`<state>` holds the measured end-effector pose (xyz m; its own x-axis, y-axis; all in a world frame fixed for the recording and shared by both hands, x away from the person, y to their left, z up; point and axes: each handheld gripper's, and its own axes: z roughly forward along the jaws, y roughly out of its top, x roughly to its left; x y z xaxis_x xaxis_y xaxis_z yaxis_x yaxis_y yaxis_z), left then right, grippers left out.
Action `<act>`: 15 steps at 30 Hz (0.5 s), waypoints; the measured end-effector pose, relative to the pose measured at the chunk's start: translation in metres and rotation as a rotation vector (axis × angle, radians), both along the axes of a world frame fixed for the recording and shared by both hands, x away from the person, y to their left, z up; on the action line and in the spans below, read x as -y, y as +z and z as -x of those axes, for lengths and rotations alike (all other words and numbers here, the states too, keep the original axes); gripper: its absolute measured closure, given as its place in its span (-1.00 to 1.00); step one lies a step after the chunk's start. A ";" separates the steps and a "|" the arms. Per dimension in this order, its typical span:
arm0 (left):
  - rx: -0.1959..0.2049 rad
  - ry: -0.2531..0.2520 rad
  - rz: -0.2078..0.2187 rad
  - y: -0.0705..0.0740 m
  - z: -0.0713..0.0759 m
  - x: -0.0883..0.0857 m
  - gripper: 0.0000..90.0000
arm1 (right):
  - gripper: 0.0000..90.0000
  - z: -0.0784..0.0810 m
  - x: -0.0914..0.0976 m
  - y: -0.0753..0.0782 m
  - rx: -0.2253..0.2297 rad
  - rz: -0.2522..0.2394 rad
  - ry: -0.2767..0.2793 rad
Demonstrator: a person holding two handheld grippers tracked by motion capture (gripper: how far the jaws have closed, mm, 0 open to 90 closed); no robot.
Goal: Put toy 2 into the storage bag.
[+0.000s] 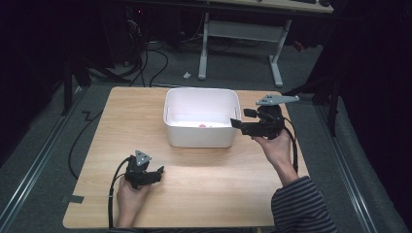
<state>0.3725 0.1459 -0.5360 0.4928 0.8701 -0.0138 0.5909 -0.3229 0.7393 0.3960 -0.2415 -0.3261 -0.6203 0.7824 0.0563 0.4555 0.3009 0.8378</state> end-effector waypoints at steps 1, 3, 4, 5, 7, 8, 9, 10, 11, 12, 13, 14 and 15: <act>0.000 0.000 0.000 0.000 0.000 0.000 -0.44 | -0.22 0.004 0.003 0.001 0.004 -0.004 -0.003; 0.000 -0.001 -0.001 0.000 0.000 0.000 -0.44 | -0.22 0.012 0.010 0.001 0.004 -0.008 -0.014; 0.000 0.000 0.000 0.000 0.000 0.000 -0.44 | -0.22 0.015 0.012 0.001 0.006 -0.010 -0.016; 0.000 -0.001 -0.001 0.000 0.000 0.000 -0.44 | -0.22 0.018 0.015 0.001 0.008 -0.011 -0.019; 0.000 0.000 0.000 0.000 0.000 0.000 -0.44 | -0.22 0.024 0.022 0.000 0.016 -0.018 -0.029; 0.000 0.000 0.000 0.000 0.000 0.000 -0.44 | -0.22 0.028 0.025 -0.001 0.017 -0.028 -0.033; 0.000 0.000 -0.001 0.000 0.000 0.000 -0.44 | -0.22 0.032 0.029 -0.002 0.020 -0.033 -0.041; 0.000 0.000 0.000 0.000 0.000 0.000 -0.44 | -0.22 0.035 0.032 -0.003 0.023 -0.041 -0.046; 0.000 0.000 0.000 0.000 0.000 0.000 -0.44 | -0.22 0.038 0.035 -0.003 0.026 -0.043 -0.051; 0.000 0.000 0.000 0.000 0.000 0.000 -0.44 | -0.22 0.042 0.038 -0.004 0.031 -0.050 -0.057; 0.000 0.000 0.000 0.000 0.000 0.000 -0.44 | -0.22 0.044 0.040 -0.005 0.032 -0.056 -0.060; 0.000 0.000 0.000 0.000 0.000 0.000 -0.44 | -0.22 0.047 0.042 -0.007 0.031 -0.059 -0.065; 0.000 0.000 0.000 0.000 0.000 0.000 -0.44 | -0.22 0.051 0.045 -0.009 0.032 -0.059 -0.072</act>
